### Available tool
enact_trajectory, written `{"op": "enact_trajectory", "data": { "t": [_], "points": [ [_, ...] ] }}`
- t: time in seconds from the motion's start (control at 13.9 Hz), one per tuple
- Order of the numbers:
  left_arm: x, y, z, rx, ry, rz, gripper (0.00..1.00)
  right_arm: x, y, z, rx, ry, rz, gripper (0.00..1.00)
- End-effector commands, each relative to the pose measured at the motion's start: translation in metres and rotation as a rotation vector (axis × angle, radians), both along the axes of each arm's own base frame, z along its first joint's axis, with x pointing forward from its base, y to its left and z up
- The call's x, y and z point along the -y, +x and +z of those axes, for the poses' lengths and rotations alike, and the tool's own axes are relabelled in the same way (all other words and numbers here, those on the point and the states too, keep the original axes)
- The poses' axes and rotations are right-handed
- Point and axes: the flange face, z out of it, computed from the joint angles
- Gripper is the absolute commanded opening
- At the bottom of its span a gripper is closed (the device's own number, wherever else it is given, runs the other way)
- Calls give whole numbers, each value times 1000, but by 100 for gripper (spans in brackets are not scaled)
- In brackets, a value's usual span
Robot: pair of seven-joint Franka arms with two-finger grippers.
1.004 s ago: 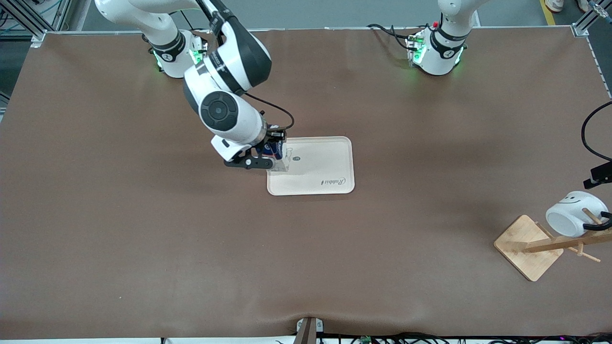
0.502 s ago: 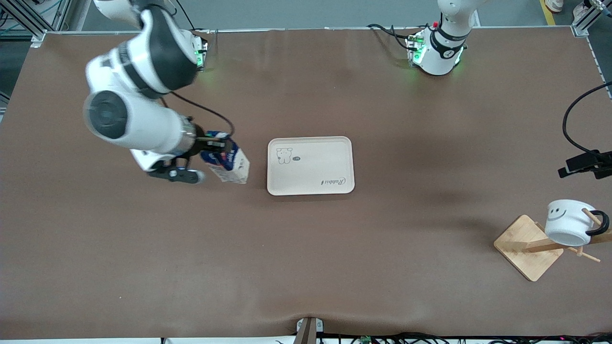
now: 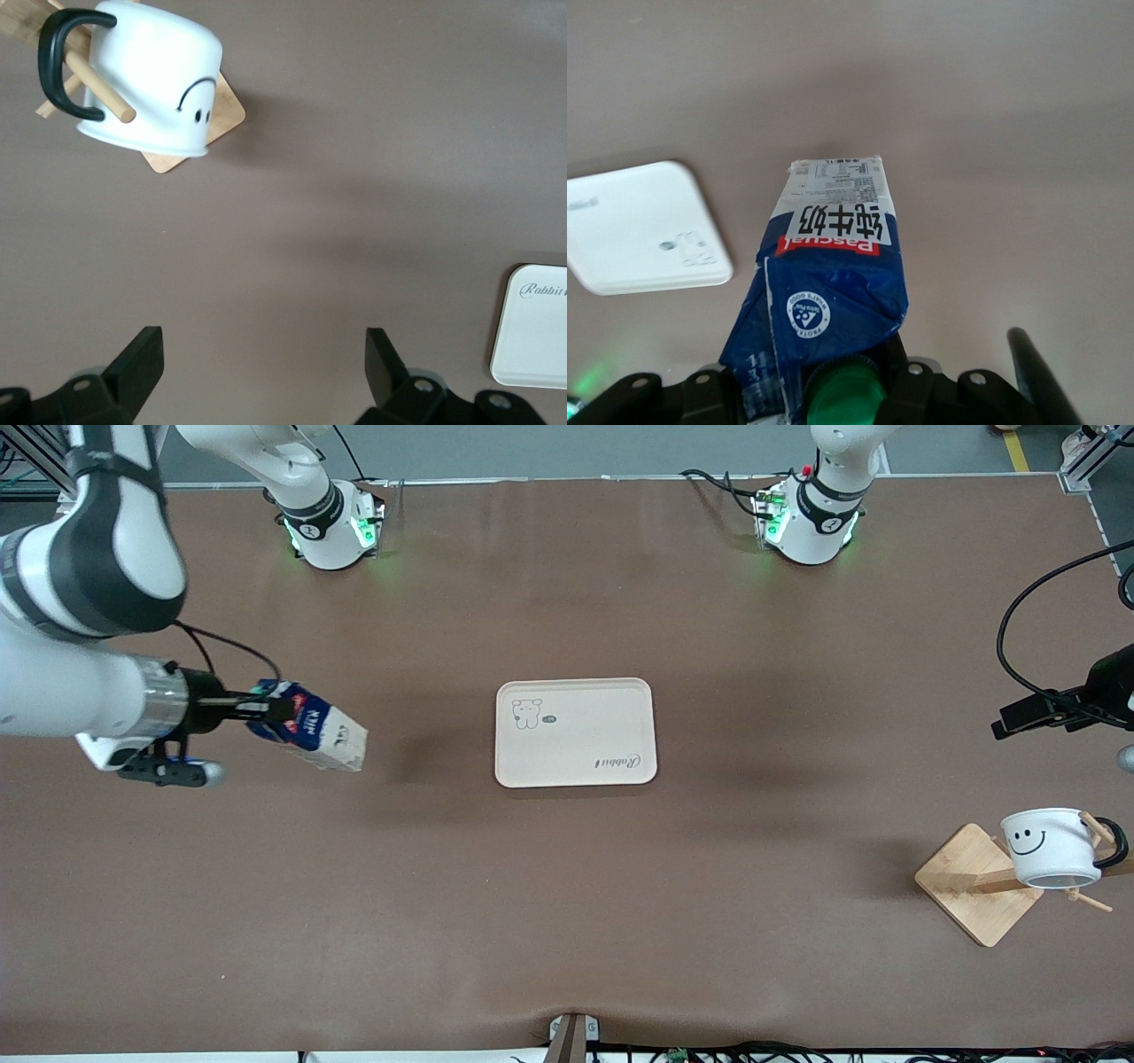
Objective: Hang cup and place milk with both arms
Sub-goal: 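Carry the milk carton away from the tray with the right gripper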
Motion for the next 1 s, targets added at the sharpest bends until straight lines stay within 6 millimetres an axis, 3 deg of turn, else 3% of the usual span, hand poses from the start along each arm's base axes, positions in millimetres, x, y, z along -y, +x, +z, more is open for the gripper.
{"op": "enact_trajectory", "data": {
  "t": [0.0, 0.07, 0.14, 0.29, 0.5, 0.65, 0.93],
  "points": [
    [6, -7, 17, 11, 20, -2, 100, 58, -6, -31, -20, -116, -33, 0],
    [9, -9, 23, 20, 30, -1, 100, 79, -12, -51, -37, -162, -35, 0],
    [16, -9, 26, 26, 28, -12, 100, 85, -16, -63, -35, -174, -40, 0],
    [25, -10, 28, 22, 28, -28, 100, 108, -19, -78, -23, -199, -43, 0],
    [28, -12, 31, 18, 30, -39, 100, 115, -32, -109, -20, -178, 29, 0],
    [41, -16, 39, 28, 45, -58, 100, 123, -45, -128, -32, -171, 28, 0],
    [57, -28, 47, 16, 82, -72, 100, 121, -50, -141, -30, -162, 62, 0]
  ]
}}
